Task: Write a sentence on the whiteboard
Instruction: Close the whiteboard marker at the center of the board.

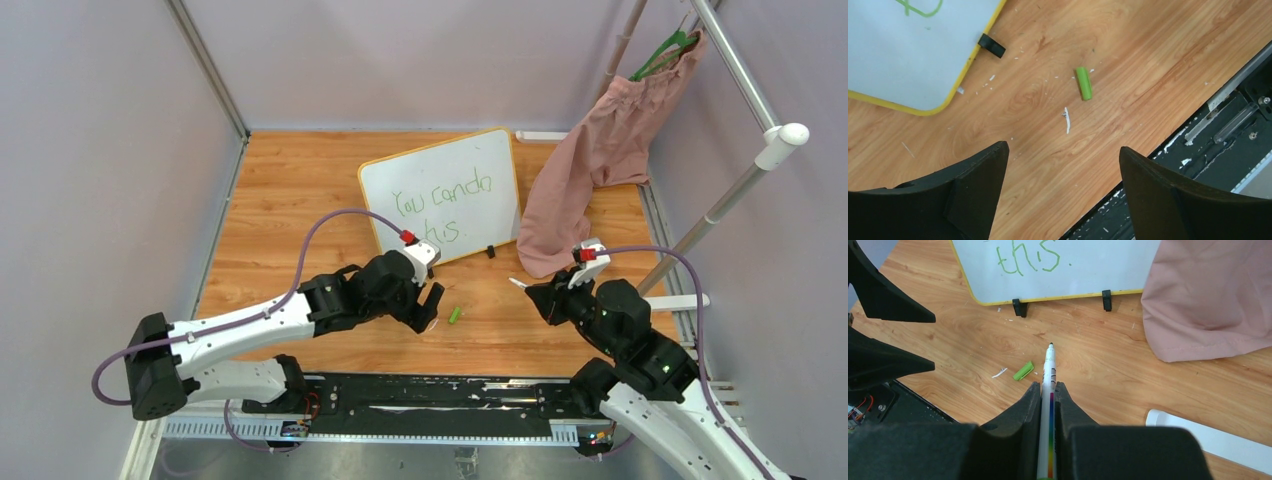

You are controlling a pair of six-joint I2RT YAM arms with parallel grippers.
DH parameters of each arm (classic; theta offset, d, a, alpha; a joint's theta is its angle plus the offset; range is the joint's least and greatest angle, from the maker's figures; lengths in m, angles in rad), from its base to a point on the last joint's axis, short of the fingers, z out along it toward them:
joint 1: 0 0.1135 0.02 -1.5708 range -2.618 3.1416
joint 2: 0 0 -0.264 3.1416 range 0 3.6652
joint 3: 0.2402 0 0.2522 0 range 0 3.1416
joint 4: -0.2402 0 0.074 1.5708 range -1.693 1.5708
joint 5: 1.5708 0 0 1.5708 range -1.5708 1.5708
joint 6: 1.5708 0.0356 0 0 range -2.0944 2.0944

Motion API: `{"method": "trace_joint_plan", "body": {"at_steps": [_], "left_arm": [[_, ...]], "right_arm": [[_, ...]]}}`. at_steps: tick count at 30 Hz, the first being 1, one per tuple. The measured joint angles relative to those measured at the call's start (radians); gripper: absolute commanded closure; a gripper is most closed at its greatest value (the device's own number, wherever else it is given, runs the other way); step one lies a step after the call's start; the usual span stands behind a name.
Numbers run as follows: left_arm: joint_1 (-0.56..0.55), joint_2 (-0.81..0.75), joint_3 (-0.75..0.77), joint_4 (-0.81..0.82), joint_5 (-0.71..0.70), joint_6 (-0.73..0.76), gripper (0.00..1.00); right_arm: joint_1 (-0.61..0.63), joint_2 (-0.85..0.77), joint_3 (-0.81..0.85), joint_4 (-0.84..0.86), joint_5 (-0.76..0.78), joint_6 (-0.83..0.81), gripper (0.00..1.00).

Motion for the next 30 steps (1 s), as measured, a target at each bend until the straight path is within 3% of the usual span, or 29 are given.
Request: {"method": "trace_joint_plan", "body": {"at_steps": [12, 19, 30], "left_arm": [[-0.053, 0.04, -0.052, 0.017, -0.008, -0.085, 0.14], [-0.083, 0.14, -0.028, 0.021, 0.002, -0.06, 0.21], [-0.087, 0.243, 0.008, 0.025, 0.059, 0.031, 0.21]], "right_arm": [[0.0, -0.009, -0.008, -0.006, 0.015, 0.008, 1.0], [0.0, -0.05, -0.018, -0.005, 0.024, 0.009, 1.0], [0.0, -0.075, -0.021, -0.005, 0.039, 0.011, 1.0]]}}
